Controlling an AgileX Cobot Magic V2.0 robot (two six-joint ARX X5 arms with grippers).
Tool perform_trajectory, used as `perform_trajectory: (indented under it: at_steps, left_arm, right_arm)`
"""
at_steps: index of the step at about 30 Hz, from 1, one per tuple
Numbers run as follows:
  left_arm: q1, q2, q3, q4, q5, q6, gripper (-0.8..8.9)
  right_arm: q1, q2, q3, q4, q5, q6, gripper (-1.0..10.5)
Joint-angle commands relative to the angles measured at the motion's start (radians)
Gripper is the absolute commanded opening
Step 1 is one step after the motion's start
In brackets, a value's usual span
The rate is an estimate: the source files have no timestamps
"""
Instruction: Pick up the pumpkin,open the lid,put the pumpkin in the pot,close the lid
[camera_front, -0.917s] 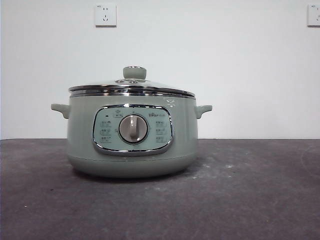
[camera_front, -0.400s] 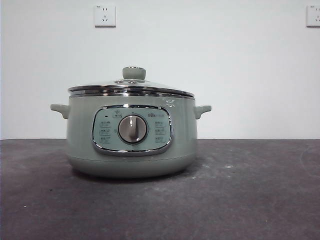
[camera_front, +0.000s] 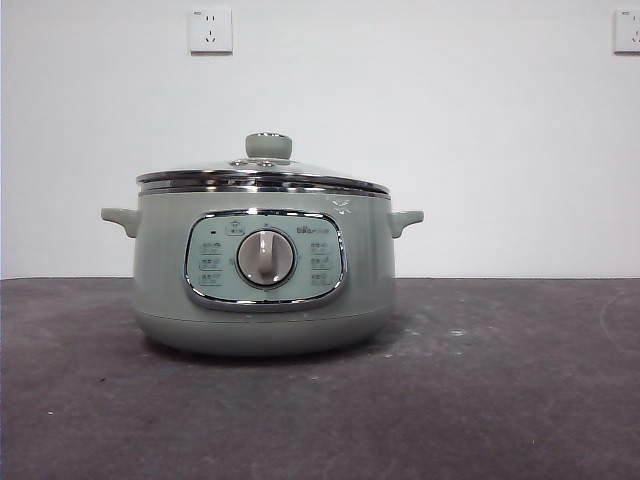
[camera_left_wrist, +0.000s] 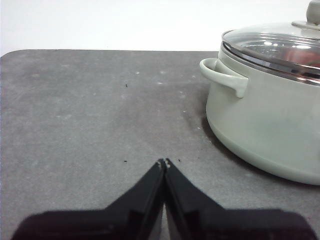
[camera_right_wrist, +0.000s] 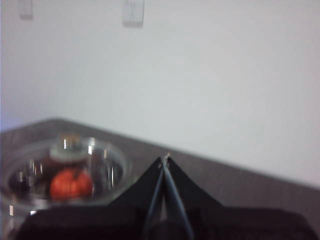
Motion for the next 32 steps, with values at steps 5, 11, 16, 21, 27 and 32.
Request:
perform_trajectory:
  at_steps: [5, 11, 16, 21, 27, 32]
  left_arm:
    - [0.003, -0.003, -0.016, 0.001, -0.002, -0.006, -0.03]
    - [0.003, -0.003, -0.016, 0.001, -0.002, -0.006, -0.03]
    - [0.003, -0.003, -0.016, 0.001, -0.002, -0.006, -0.03]
    - [0.003, -0.003, -0.016, 0.001, -0.002, -0.006, -0.03]
    - [0.003, -0.003, -0.016, 0.001, -0.002, -0.006, -0.03]
    - [0.003, -0.003, -0.016, 0.001, -0.002, -0.006, -0.03]
  right_arm:
    - [-0.001, -0.143, -0.289, 0.02, 0.067, 0.054, 0.0]
    - [-0.001, -0.233, -0.437, 0.019, 0.11, 0.092, 0.0]
    - [-0.001, -0.243, -0.485, 0.013, 0.11, 0.092, 0.0]
    - [-0.001, -0.243, -0.485, -0.017, 0.11, 0.091, 0.0]
    - [-0.001, -0.243, -0.485, -0.011, 0.108, 0.131, 0.0]
    - [-0.001, -0.243, -0.485, -0.011, 0.108, 0.131, 0.0]
